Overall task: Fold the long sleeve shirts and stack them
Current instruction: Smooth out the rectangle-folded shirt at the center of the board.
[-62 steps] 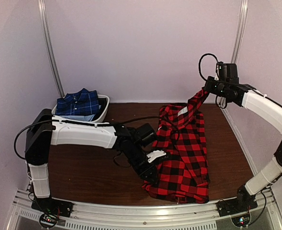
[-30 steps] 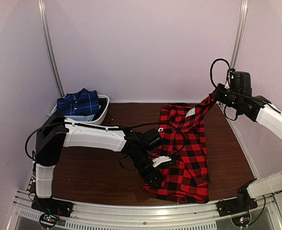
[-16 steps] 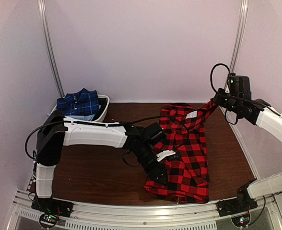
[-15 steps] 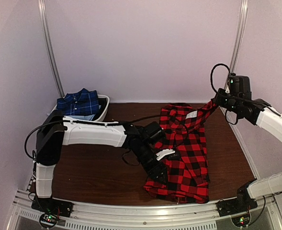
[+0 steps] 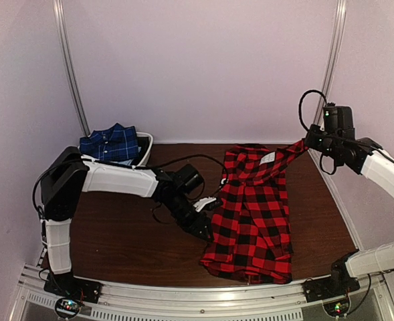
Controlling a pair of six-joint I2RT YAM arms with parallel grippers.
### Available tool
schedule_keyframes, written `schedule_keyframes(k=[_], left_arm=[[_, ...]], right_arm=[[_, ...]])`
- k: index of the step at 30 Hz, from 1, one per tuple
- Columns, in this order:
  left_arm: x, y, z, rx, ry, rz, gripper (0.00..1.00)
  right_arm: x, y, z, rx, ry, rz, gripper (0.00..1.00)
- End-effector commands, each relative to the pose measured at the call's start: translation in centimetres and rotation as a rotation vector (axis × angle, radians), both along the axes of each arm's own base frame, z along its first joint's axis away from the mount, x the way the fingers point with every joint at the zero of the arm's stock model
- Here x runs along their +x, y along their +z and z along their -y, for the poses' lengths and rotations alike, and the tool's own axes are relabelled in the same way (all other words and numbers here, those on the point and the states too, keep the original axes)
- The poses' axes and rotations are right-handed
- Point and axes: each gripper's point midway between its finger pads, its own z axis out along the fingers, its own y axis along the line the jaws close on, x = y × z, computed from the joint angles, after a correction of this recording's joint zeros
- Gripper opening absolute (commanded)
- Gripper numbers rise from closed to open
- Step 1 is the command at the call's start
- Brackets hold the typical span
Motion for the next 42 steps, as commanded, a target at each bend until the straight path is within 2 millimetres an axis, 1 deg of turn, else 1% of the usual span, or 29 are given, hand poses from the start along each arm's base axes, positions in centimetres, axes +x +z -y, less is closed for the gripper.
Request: schedule_keyframes(k=[1,6,9,13,15,17,18,20,23,24,30,32,33,34,37,40,42], left_arm=[[-1.3,0.7,0.7,-0.055,-0.018,-0.003,0.39],[-2.7,-0.1,0.6,-0.039,-0.029,-0.02,0.38],[-3.0,-0.8,-0.1,-0.008,-0.002,-0.016,0.36],[-4.0,-1.4,-0.8,0.011,0.009,-0.024,0.34],[-4.8,-2.1,-0.8,0.03,0.007,-0.027,0.33],[-5.4,-2.4,-0.9,0.036,0.01,-0.037,0.3],[-5.6,-2.7,-0.9,0.047,0.016,-0.039,0.27],[-5.9,-2.9,-1.0,0.062,0.023,-0.034,0.17],[-6.2,-2.8,-1.2,0.074,0.036,-0.026,0.03],[-6.3,-2.7,-1.3,0.077,0.042,-0.024,0.0],[-6.7,-2.4,-2.3,0.103,0.067,-0.009,0.0],[-6.7,-2.3,-2.6,0.112,0.072,-0.004,0.07],[-6.6,-2.1,-2.7,0.118,0.073,0.006,0.13],[-6.4,-1.7,-2.8,0.121,0.075,0.023,0.22],[-5.5,0.1,-2.3,0.111,0.072,0.07,0.35],[-4.5,2.0,-1.5,0.091,0.072,0.117,0.36],[-3.7,3.2,-0.7,0.062,0.073,0.136,0.33]], right_arm=[[-0.3,1.3,1.2,-0.013,-0.044,0.024,0.02],[-0.4,2.0,1.7,-0.019,-0.052,0.031,0.02],[-0.3,2.3,1.5,-0.018,-0.043,0.035,0.02],[-0.2,1.9,1.4,-0.016,-0.037,0.03,0.02],[-0.2,1.7,1.4,-0.015,-0.034,0.027,0.02],[-0.2,1.5,1.3,-0.011,-0.03,0.026,0.02],[-0.2,1.4,1.2,-0.009,-0.025,0.026,0.02],[-0.2,1.3,1.1,-0.007,-0.018,0.025,0.02],[-0.2,1.0,1.1,-0.009,-0.019,0.021,0.02],[-0.2,1.0,1.1,-0.011,-0.02,0.02,0.02],[-0.3,0.6,1.2,-0.015,-0.025,0.016,0.02],[-0.2,0.4,1.1,-0.011,-0.02,0.014,0.02],[-0.2,0.3,1.0,-0.01,-0.015,0.013,0.02],[-0.2,0.3,0.9,-0.008,-0.01,0.011,0.02],[-0.3,0.0,0.6,-0.002,0.007,0.007,0.02],[-0.4,-0.7,0.3,0.009,0.03,-0.004,0.02],[-0.4,-1.5,-0.4,0.028,0.064,-0.017,0.02]])
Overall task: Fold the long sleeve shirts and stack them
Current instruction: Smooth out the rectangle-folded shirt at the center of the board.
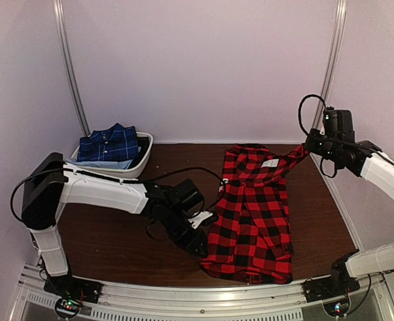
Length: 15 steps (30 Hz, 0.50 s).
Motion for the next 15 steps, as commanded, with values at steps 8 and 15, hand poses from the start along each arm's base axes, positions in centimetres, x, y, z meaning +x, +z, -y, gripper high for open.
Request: schedule_keyframes(k=[8,15], left_arm=[[3.7,4.0,5.9,-0.147,-0.072,0.089,0.22],[1.9,0.5,7.0,-0.146,-0.134,-0.002,0.21]], right_arm=[[-0.6,-2.6,-2.1,0.086,0.113,-0.033,0.02],[-0.7,-1.7,-2.3,0.094,0.13,-0.022,0.03]])
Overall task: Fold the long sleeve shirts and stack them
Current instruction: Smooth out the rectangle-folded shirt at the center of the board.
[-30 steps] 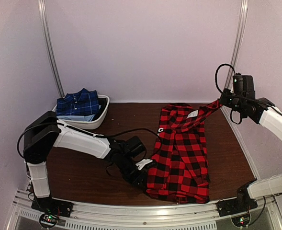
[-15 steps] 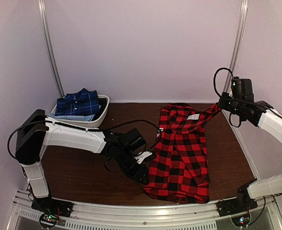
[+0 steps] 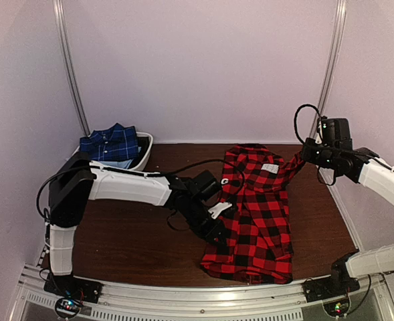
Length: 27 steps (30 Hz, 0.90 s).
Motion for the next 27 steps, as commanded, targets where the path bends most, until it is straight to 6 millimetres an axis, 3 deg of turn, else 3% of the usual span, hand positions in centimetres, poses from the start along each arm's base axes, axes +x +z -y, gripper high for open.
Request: schedule_keyframes(k=[1,6,12,17,22,25,27], left_arm=[[-2.0,-2.1,0.7,-0.012,-0.077,-0.059,0.21],[-4.0,-3.7,0.7,-0.003,-0.117,-0.106,0.21],[-5.1,-4.5,0.6,0.004,-0.14,-0.134,0.26],[-5.1,-3.5,0.8,-0.019,-0.148,-0.127,0.32],[-2.0,2.5,1.8,-0.143,-0.093,-0.074,0.39],[2.3,6.3,1.6,-0.213,-0.008,-0.004,0.39],[5.8,7.5,1.0,-0.234,0.066,0.051,0.41]], right_arm=[[0.0,1.9,-0.4,0.038,0.018,0.049,0.03],[0.3,1.5,-1.0,0.058,0.044,0.041,0.03],[0.7,0.9,-1.7,0.075,0.068,0.03,0.03],[1.4,0.4,-2.3,0.082,0.089,0.017,0.03],[1.8,-0.2,-2.9,0.081,0.113,0.002,0.02],[1.8,-1.0,-3.7,0.079,0.149,-0.018,0.02],[1.6,-1.9,-5.0,0.089,0.2,-0.042,0.02]])
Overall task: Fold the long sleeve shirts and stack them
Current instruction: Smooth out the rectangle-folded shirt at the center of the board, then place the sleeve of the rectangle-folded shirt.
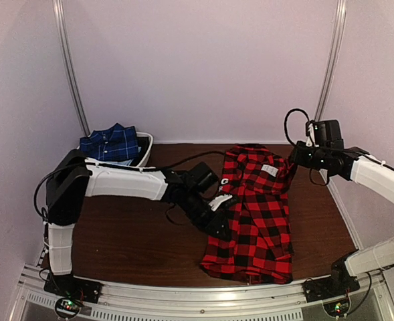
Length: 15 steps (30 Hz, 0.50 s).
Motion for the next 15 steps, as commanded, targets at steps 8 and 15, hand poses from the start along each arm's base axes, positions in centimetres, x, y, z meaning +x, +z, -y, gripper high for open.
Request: schedule_keyframes(k=[8,15], left_arm=[[23.3,8.2,-1.6,-0.199,0.444,0.317,0.41],[30.1,6.7,1.7,-0.296,0.467,0.369,0.41]], right_arm=[[-1.4,-4.7,-8.3,0.012,0.259,-0.092,0.02],[-3.0,-9.0,-13.9,0.03,0.392,-0.198,0.01]])
